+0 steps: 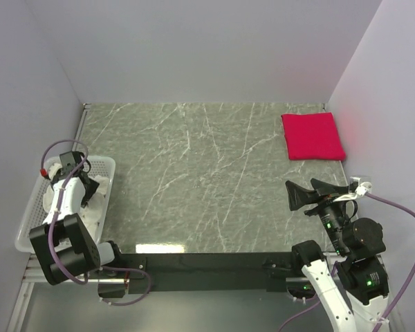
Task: Fold and stack the t-shirts
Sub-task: Grab the tshirt from the pile, then move the tshirt to the center of the board, then flatten the tshirt out
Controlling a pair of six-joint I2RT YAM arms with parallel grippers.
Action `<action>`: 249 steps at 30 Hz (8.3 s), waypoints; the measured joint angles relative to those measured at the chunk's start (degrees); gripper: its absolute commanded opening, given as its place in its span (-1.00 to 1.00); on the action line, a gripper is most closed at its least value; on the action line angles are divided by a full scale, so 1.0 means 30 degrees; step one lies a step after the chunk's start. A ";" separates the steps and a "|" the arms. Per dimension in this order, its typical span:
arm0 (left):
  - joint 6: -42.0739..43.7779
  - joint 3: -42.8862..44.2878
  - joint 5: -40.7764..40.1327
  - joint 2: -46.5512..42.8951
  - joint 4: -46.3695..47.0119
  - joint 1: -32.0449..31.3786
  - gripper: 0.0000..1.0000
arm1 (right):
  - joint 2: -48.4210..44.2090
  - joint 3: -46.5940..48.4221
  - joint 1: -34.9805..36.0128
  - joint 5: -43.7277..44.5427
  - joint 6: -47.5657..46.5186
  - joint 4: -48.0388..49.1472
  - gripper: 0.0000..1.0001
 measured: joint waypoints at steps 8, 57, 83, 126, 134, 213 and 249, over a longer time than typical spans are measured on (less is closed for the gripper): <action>0.0284 -0.0386 0.0707 -0.0561 0.0466 0.0007 -0.99 | -0.0044 -0.0007 0.0000 -0.0015 0.0000 -0.0474 1.00; 0.1923 0.8677 -0.1290 0.3286 0.3315 -1.7150 0.40 | 0.5610 0.0204 0.0000 -0.1829 0.0656 -0.1698 0.72; 0.1792 1.4746 -0.2878 1.4134 0.1311 -3.1620 0.36 | 1.2939 -0.3665 -0.2098 -0.0386 0.4743 -0.0452 0.50; 0.0969 1.2721 -0.0772 0.6419 -0.1115 -2.7001 -0.99 | 1.5125 -0.4903 -0.2987 -0.4947 0.4422 0.2696 0.41; 0.0131 0.7351 0.2579 0.5049 0.1625 -2.5733 -0.99 | 1.7668 -0.3315 -0.1027 -0.6244 0.3912 0.4313 0.40; 0.5304 1.0040 -0.2382 0.1829 0.0590 -1.8170 -0.99 | 2.4400 0.0255 -0.1472 -0.2499 0.0488 0.5319 0.50; 0.5078 0.7650 -0.1654 -0.0437 0.0648 -1.6939 -0.99 | 2.7948 -0.0561 -0.4867 -0.4889 0.7759 0.9653 -0.66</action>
